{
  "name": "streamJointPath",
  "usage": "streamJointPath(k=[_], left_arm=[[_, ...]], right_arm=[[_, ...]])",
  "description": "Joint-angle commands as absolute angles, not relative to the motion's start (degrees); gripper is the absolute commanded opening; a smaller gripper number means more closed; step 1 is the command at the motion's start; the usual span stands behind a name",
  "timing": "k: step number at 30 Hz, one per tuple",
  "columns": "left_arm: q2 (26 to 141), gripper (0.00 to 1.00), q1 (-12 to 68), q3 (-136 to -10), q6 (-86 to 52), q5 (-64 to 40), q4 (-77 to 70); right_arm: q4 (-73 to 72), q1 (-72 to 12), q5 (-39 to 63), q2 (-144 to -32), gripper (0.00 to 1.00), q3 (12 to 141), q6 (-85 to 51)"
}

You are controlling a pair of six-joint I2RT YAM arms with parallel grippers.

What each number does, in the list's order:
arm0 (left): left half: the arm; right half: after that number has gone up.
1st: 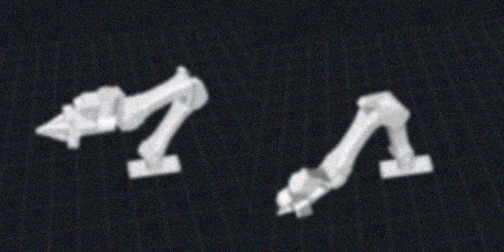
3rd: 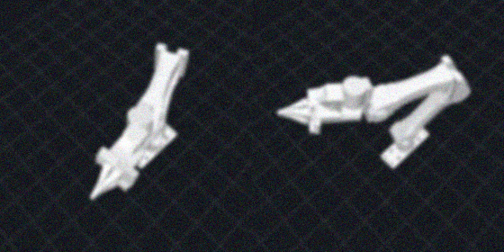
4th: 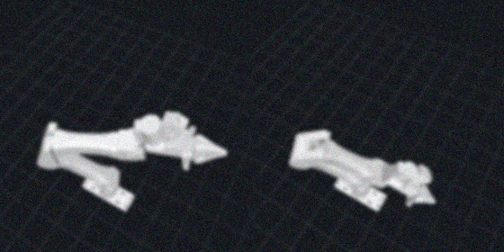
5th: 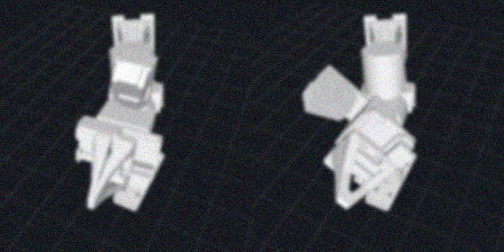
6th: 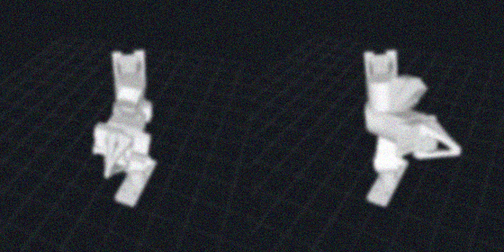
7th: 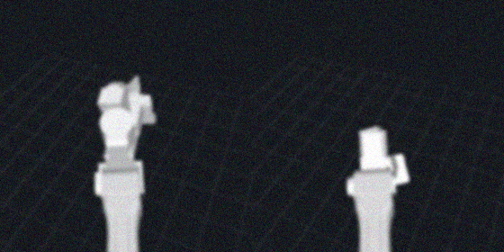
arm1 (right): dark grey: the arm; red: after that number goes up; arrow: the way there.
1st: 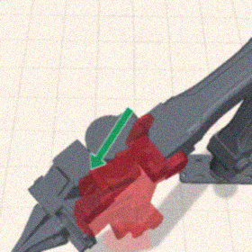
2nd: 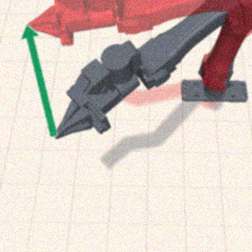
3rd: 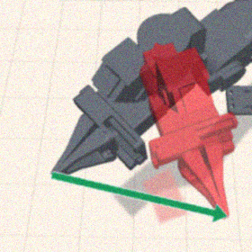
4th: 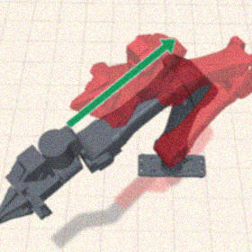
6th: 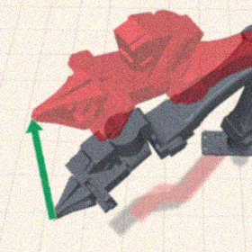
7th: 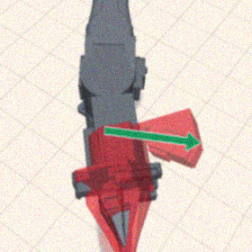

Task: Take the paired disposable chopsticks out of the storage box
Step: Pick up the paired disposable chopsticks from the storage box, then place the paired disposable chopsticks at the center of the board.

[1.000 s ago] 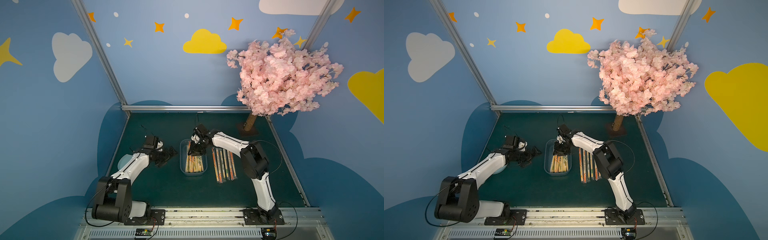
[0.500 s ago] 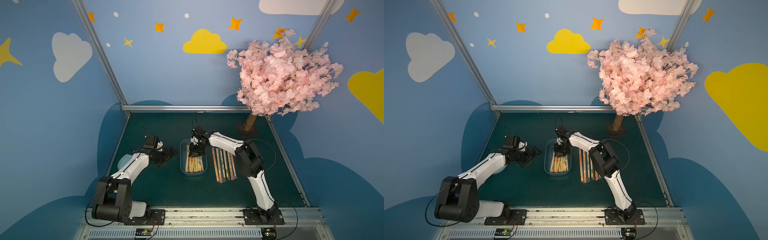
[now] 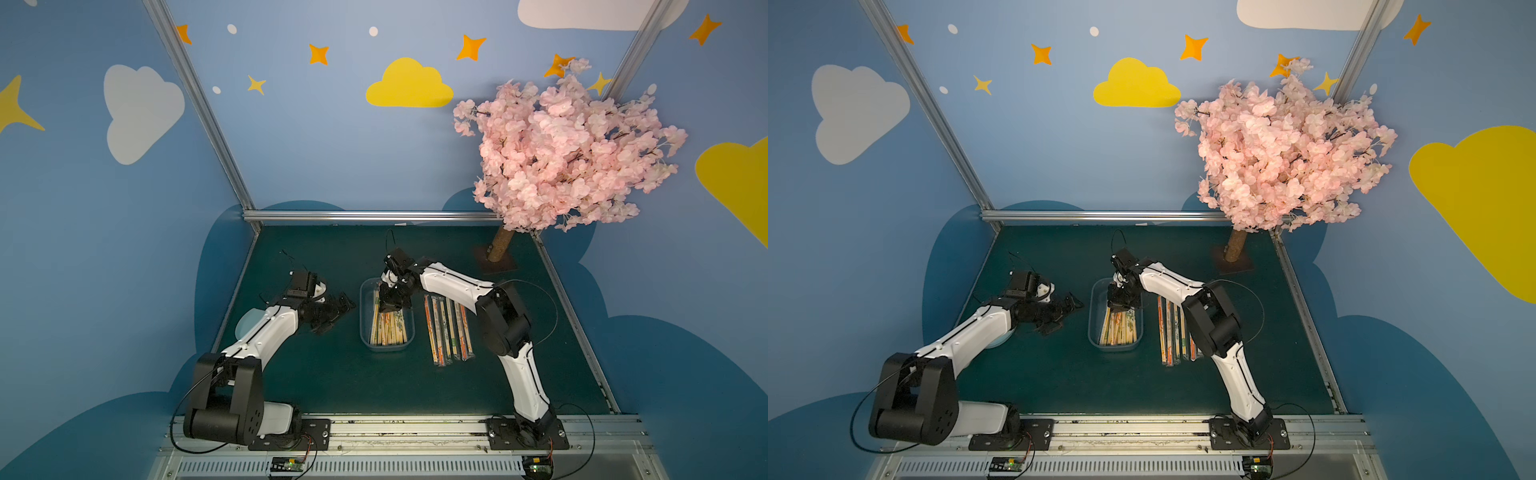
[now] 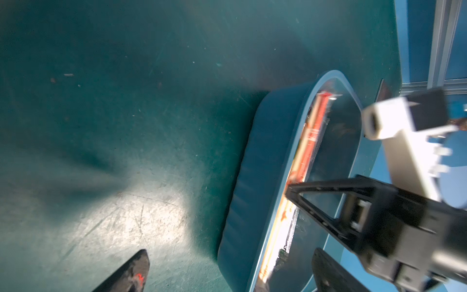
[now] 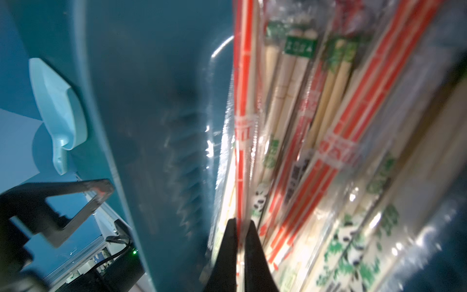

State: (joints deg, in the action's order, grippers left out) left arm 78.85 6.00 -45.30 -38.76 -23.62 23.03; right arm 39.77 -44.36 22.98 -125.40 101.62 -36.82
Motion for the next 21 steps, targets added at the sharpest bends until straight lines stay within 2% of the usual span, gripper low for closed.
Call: streamJointPath(k=[1,10,21], left_arm=[[78.07,1.00,5.81,-45.34,-37.53,-24.21,22.94],[77.78,1.00,5.82,-45.55,-37.40,-24.72,23.15],[77.87,1.00,7.54,-46.29,-37.47,-24.85,23.70]], right_arm=[[40.91,-44.25,22.25,-119.62,0.00,101.23,-36.12],[40.84,-41.55,20.95,-113.16,0.00,98.08,-35.87],[42.32,-37.37,13.72,-100.94,0.00,80.51,-31.46]])
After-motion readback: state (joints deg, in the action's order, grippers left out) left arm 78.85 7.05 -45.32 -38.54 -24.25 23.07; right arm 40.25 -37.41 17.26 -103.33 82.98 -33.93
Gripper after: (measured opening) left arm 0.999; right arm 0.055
